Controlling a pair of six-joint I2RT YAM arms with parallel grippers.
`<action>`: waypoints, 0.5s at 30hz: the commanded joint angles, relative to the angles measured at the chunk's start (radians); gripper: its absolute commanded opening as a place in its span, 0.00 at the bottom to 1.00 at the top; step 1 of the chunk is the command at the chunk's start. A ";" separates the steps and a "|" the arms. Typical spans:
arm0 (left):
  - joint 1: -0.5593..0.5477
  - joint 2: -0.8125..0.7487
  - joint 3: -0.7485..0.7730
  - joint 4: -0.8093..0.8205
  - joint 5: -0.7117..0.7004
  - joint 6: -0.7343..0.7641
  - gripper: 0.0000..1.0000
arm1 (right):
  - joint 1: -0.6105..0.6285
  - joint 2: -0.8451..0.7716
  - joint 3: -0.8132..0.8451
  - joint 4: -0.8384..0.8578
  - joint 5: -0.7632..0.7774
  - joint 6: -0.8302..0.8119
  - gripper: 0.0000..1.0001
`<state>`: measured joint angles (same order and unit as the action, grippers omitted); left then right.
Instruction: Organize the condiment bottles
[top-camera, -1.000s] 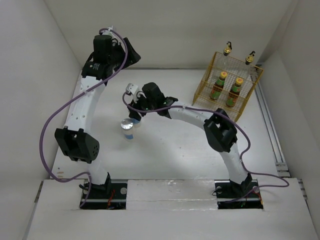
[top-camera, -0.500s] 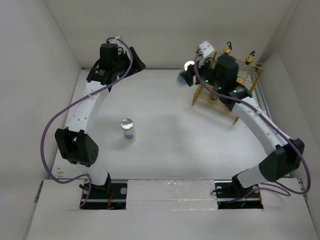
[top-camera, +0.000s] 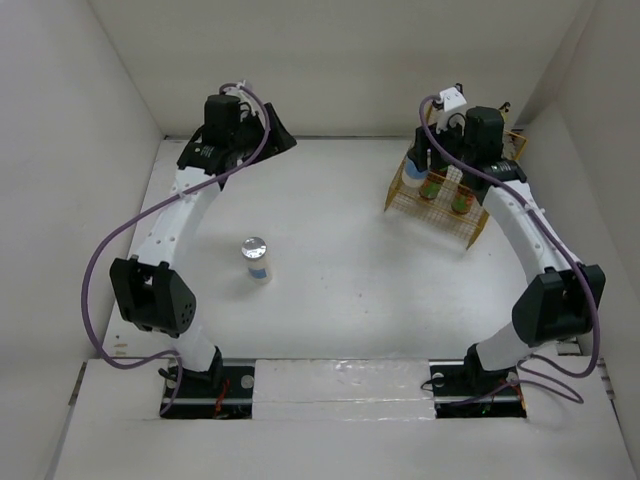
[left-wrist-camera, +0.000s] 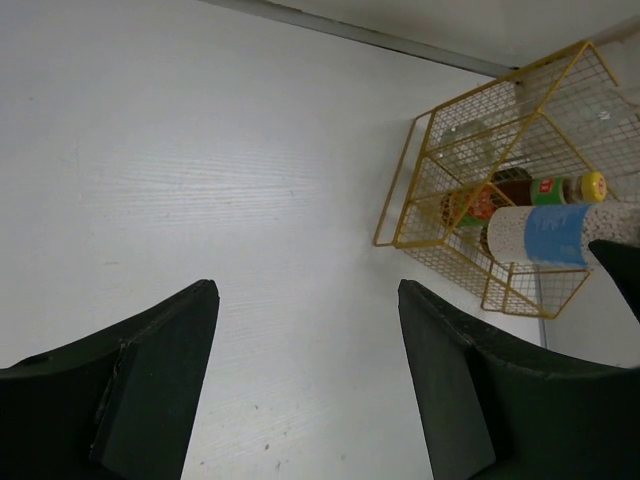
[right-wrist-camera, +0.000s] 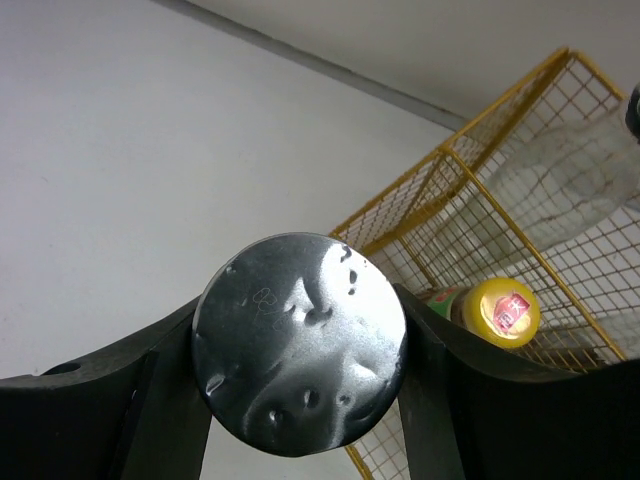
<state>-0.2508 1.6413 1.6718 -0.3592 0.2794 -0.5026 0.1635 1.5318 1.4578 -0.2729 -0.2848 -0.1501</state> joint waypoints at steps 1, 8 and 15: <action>-0.019 -0.067 -0.018 -0.004 -0.041 0.065 0.69 | -0.019 -0.015 0.065 0.086 -0.022 -0.011 0.28; -0.277 -0.012 0.160 -0.125 -0.339 0.229 0.70 | -0.050 0.024 0.000 0.152 -0.001 -0.002 0.28; -0.308 -0.041 0.160 -0.126 -0.368 0.230 0.70 | -0.050 0.057 -0.069 0.208 0.035 0.018 0.28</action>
<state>-0.5846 1.6417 1.8114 -0.4698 -0.0269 -0.2989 0.1238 1.5860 1.4044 -0.2218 -0.2832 -0.1349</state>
